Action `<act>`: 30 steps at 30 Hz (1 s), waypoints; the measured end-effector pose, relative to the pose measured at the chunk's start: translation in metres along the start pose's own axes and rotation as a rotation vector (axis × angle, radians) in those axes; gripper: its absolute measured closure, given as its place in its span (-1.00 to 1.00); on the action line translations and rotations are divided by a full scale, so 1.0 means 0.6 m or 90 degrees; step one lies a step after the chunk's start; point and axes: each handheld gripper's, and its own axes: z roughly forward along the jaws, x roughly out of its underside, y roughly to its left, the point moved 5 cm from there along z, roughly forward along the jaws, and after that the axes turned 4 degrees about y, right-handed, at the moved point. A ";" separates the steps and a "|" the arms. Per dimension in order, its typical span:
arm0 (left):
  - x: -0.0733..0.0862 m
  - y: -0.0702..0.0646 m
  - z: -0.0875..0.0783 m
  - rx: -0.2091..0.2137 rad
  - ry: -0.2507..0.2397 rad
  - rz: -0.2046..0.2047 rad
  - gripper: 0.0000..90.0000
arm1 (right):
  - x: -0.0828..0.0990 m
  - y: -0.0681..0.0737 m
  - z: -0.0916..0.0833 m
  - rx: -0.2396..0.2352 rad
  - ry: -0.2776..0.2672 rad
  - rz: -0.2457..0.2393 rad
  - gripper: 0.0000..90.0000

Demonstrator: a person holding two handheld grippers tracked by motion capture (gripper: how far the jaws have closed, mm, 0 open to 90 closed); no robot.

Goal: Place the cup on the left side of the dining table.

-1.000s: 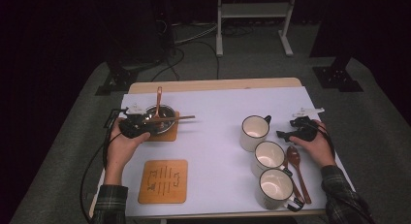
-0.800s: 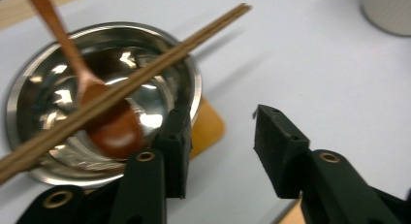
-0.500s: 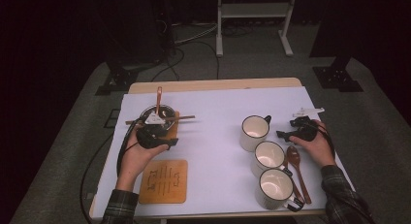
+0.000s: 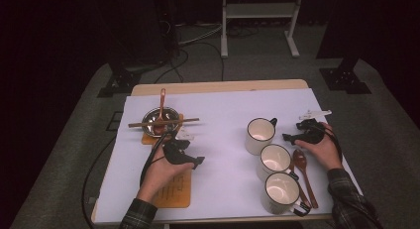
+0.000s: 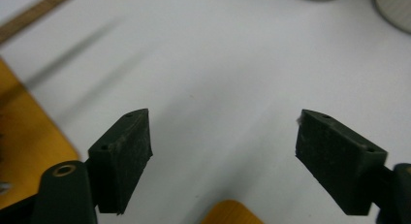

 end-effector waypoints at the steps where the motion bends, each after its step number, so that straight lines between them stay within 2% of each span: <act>1: 0.001 -0.004 0.005 0.001 0.008 0.007 -0.60 | 0.000 0.000 0.000 0.000 0.000 0.000 -0.62; 3: 0.001 -0.009 0.010 0.005 0.008 0.009 -0.64 | 0.000 0.000 0.000 0.000 0.000 0.000 -0.62; 4: 0.001 -0.019 0.021 0.013 0.008 0.016 -0.65 | 0.000 0.000 0.000 0.000 0.000 0.000 -0.62; 8: 0.004 -0.031 0.038 0.007 0.014 0.022 -0.75 | 0.000 0.000 0.000 -0.001 -0.001 -0.001 -0.62; 12: 0.008 -0.037 0.048 0.000 0.013 0.023 -0.79 | 0.000 0.000 -0.001 -0.001 0.000 0.000 -0.61; 15: 0.013 -0.039 0.055 0.000 0.013 0.022 -0.80 | -0.001 -0.001 -0.002 -0.001 -0.004 -0.002 -0.52; 17: 0.019 -0.040 0.060 0.002 0.017 0.025 -0.80 | -0.004 -0.004 -0.009 -0.005 -0.019 0.001 -0.47; 18: 0.021 -0.040 0.059 0.002 0.007 0.028 -0.81 | -0.005 -0.004 -0.012 -0.006 -0.024 0.003 -0.47; 21: 0.024 -0.040 0.060 0.003 -0.012 0.023 -0.81 | -0.014 -0.001 -0.025 -0.023 -0.046 0.008 -0.44; 27: 0.024 -0.040 0.060 0.001 -0.009 0.024 -0.82 | -0.029 0.014 -0.043 -0.057 -0.070 0.007 -0.31; 30: 0.025 -0.036 0.062 -0.008 0.001 0.004 -0.97 | -0.037 0.024 -0.047 -0.082 -0.078 0.008 -0.21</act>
